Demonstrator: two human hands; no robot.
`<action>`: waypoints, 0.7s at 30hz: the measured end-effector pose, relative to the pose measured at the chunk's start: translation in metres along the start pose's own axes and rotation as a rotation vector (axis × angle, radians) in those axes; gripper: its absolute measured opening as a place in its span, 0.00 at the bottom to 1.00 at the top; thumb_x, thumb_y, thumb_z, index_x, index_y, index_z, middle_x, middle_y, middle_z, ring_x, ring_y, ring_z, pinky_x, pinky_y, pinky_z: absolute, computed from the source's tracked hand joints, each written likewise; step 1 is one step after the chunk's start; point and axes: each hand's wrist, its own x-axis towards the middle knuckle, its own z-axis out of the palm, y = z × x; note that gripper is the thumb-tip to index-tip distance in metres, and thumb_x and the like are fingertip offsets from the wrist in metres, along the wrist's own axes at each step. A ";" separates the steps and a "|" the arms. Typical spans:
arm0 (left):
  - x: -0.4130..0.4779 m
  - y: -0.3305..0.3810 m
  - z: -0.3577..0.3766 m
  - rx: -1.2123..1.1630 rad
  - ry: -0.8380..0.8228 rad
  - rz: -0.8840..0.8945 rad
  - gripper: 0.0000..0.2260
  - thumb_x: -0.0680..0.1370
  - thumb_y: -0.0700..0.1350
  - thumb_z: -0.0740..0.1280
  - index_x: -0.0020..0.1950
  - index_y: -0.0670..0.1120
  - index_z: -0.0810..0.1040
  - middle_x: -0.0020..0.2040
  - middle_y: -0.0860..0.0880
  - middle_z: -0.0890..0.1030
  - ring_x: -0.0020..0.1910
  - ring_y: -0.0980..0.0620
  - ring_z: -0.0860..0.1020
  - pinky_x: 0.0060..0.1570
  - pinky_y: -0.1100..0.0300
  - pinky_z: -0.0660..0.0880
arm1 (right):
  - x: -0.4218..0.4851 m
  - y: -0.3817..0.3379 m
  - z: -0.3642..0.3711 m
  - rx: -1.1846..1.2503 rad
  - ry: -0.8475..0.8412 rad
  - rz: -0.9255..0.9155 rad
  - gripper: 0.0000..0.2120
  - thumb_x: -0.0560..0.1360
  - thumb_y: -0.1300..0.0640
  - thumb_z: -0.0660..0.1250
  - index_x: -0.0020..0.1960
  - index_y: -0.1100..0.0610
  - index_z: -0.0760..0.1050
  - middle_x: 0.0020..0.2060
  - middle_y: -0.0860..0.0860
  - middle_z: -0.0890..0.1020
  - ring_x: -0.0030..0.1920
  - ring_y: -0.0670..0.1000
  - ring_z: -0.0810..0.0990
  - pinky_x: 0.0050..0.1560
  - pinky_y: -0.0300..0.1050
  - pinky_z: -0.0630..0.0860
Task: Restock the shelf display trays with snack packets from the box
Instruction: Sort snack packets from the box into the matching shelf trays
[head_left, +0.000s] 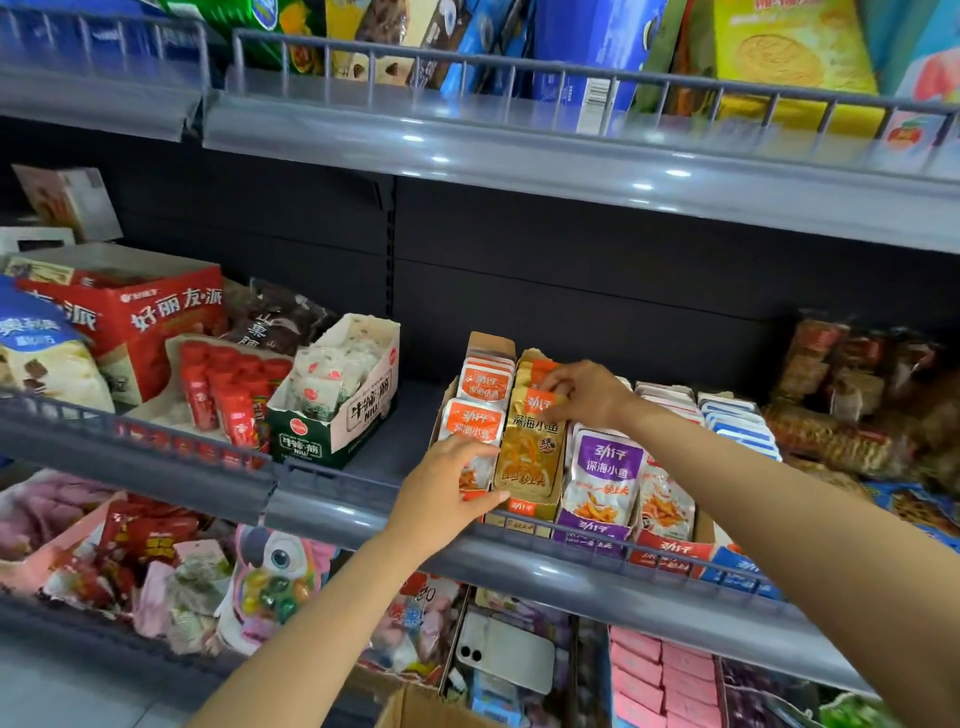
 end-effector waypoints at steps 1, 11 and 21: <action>0.000 0.002 -0.001 0.008 0.000 -0.001 0.21 0.72 0.56 0.71 0.63 0.56 0.73 0.63 0.58 0.72 0.60 0.61 0.69 0.53 0.65 0.68 | 0.000 0.001 -0.001 0.013 0.009 -0.003 0.14 0.71 0.55 0.73 0.55 0.53 0.78 0.53 0.49 0.81 0.53 0.49 0.80 0.53 0.43 0.78; -0.030 0.032 -0.009 0.050 0.015 -0.018 0.20 0.75 0.57 0.67 0.66 0.54 0.72 0.65 0.56 0.72 0.65 0.57 0.69 0.58 0.62 0.67 | -0.081 -0.029 -0.022 0.100 0.163 -0.129 0.19 0.77 0.48 0.63 0.67 0.48 0.70 0.65 0.47 0.74 0.64 0.48 0.73 0.59 0.42 0.71; -0.177 -0.001 0.005 0.110 -0.193 -0.152 0.38 0.69 0.74 0.54 0.72 0.53 0.66 0.71 0.56 0.67 0.70 0.55 0.64 0.69 0.59 0.60 | -0.219 -0.008 0.095 0.325 -0.149 -0.166 0.22 0.77 0.50 0.64 0.71 0.48 0.66 0.68 0.43 0.70 0.67 0.41 0.68 0.67 0.36 0.64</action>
